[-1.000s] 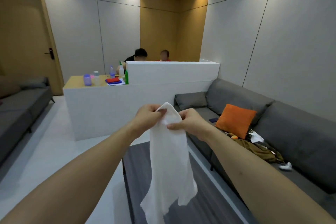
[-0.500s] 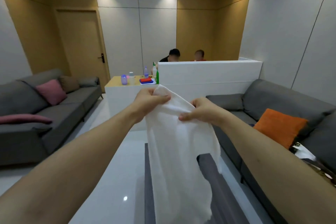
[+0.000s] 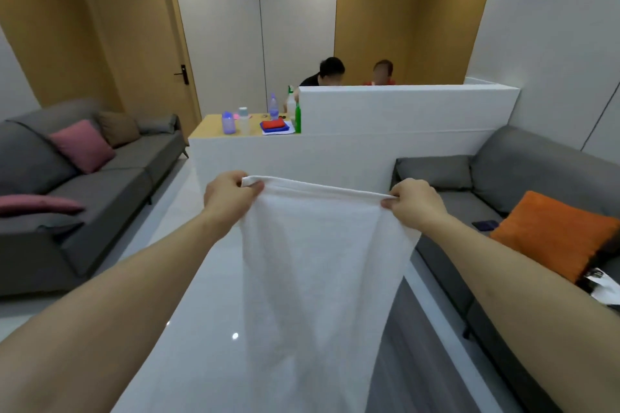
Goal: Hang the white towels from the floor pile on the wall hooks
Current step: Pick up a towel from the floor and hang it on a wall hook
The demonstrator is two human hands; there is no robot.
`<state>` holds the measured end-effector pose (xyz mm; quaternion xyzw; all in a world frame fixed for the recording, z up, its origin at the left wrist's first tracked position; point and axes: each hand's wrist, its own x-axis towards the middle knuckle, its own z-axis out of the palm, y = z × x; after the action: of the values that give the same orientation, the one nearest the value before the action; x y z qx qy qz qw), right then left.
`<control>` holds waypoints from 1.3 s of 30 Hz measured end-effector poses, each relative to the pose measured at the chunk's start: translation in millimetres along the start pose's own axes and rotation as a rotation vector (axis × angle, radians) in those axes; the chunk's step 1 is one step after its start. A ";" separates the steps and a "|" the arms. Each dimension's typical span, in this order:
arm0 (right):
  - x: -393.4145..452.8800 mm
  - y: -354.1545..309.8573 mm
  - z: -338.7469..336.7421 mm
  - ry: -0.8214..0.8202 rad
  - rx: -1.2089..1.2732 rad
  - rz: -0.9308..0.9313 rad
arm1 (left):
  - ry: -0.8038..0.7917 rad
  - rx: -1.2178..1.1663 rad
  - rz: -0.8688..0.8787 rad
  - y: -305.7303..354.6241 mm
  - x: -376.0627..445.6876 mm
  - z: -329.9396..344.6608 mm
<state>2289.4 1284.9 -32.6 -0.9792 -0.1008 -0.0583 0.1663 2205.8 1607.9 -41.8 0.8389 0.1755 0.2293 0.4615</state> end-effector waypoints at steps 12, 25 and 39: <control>62.0 -5.4 -39.7 0.410 0.048 0.038 | 0.062 -0.081 0.061 36.0 91.4 0.7; -138.9 138.1 61.6 0.076 0.293 -0.025 | -0.025 0.186 -0.185 -30.5 -199.4 52.5; -474.1 295.4 227.5 -0.493 0.135 0.254 | -0.584 0.413 -0.605 -206.6 -535.3 125.3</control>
<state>1910.6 1004.2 -408.7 -0.9553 -0.0186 0.2096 0.2076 1811.2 1356.0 -396.4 0.8536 0.3171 -0.2009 0.3612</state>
